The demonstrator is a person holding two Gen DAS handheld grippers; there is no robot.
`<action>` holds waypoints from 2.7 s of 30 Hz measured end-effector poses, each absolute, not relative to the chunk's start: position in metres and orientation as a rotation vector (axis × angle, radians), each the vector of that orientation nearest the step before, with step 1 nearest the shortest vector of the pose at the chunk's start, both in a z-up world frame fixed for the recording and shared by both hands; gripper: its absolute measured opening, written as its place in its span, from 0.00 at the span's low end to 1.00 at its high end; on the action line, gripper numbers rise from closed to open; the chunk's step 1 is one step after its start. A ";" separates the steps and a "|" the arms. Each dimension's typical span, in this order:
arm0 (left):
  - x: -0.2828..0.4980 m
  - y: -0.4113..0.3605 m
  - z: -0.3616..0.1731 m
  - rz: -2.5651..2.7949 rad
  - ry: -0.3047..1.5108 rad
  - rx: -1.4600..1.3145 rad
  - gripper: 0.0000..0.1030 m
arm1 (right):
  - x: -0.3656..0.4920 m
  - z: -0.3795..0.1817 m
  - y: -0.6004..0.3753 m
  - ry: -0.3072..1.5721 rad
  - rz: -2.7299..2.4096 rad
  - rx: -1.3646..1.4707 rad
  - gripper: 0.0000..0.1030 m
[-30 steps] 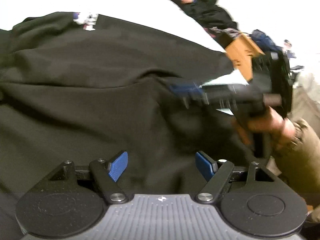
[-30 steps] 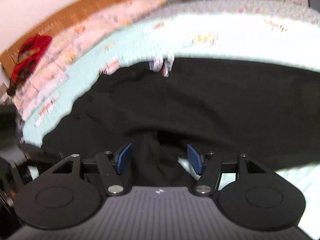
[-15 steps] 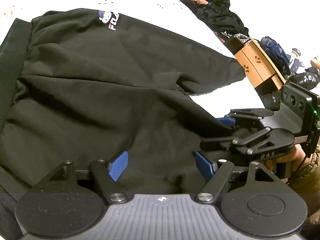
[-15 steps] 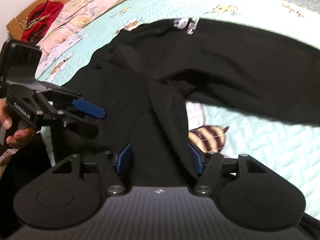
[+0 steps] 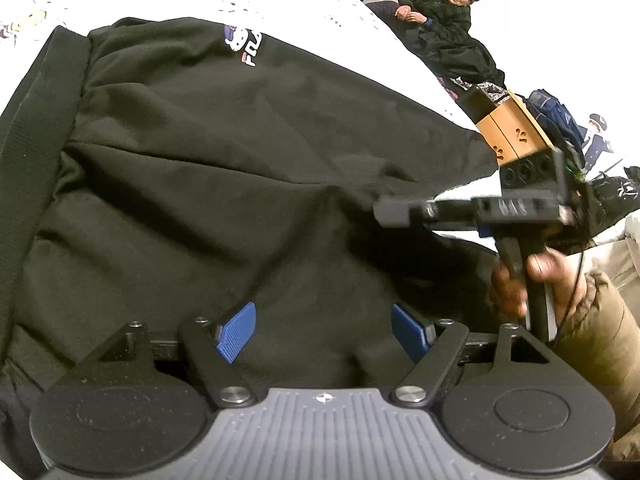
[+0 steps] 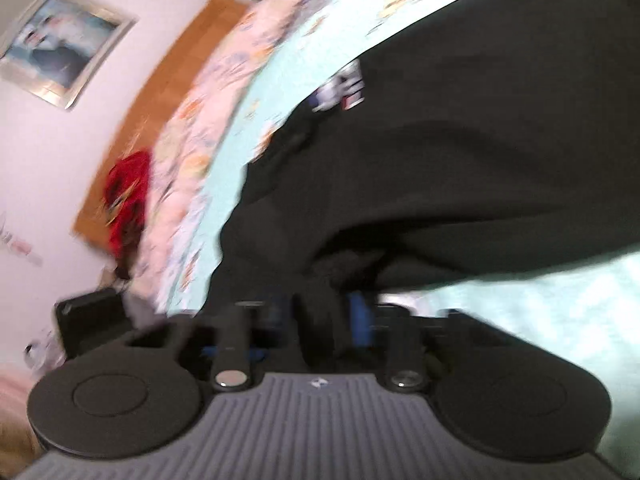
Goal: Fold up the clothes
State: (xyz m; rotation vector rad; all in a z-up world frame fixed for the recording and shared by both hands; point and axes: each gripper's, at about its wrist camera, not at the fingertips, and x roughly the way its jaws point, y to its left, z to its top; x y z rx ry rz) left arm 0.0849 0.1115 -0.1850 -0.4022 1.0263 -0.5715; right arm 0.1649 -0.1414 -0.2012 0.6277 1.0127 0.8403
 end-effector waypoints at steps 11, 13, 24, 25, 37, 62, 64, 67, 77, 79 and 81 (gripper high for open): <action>0.086 0.111 -0.182 -0.552 1.037 -0.408 0.75 | 0.126 -0.193 -0.142 0.936 0.818 0.477 0.11; 0.086 0.110 -0.182 -0.544 1.041 -0.406 0.75 | 0.126 -0.201 -0.143 0.967 0.790 0.489 0.11; 0.084 0.111 -0.168 -0.500 1.020 -0.395 0.83 | 0.115 -0.185 -0.173 0.870 0.691 0.569 0.19; 0.084 0.113 -0.168 -0.498 1.013 -0.405 0.83 | 0.113 -0.183 -0.182 0.851 0.653 0.577 0.21; 0.078 0.112 -0.178 -0.467 1.031 -0.359 0.88 | 0.113 -0.193 -0.232 0.848 0.407 0.650 0.39; 0.102 0.096 -0.178 -0.334 0.974 -0.442 0.92 | 0.188 -0.183 -0.352 0.833 -0.021 0.212 0.00; 0.102 0.095 -0.181 -0.335 0.971 -0.440 0.93 | 0.180 -0.173 -0.382 0.829 -0.187 0.253 0.00; 0.103 0.092 -0.186 -0.337 0.964 -0.427 0.99 | 0.178 -0.157 -0.397 0.778 -0.226 0.219 0.20; 0.101 0.076 -0.185 -0.333 0.967 -0.287 0.99 | 0.261 -0.161 -0.438 0.941 -0.199 -0.086 0.22; 0.100 0.078 -0.187 -0.336 0.959 -0.297 0.99 | 0.246 -0.164 -0.471 0.952 -0.318 -0.095 0.11; 0.100 0.077 -0.187 -0.336 0.955 -0.283 0.99 | 0.229 -0.157 -0.489 0.917 -0.423 -0.082 0.45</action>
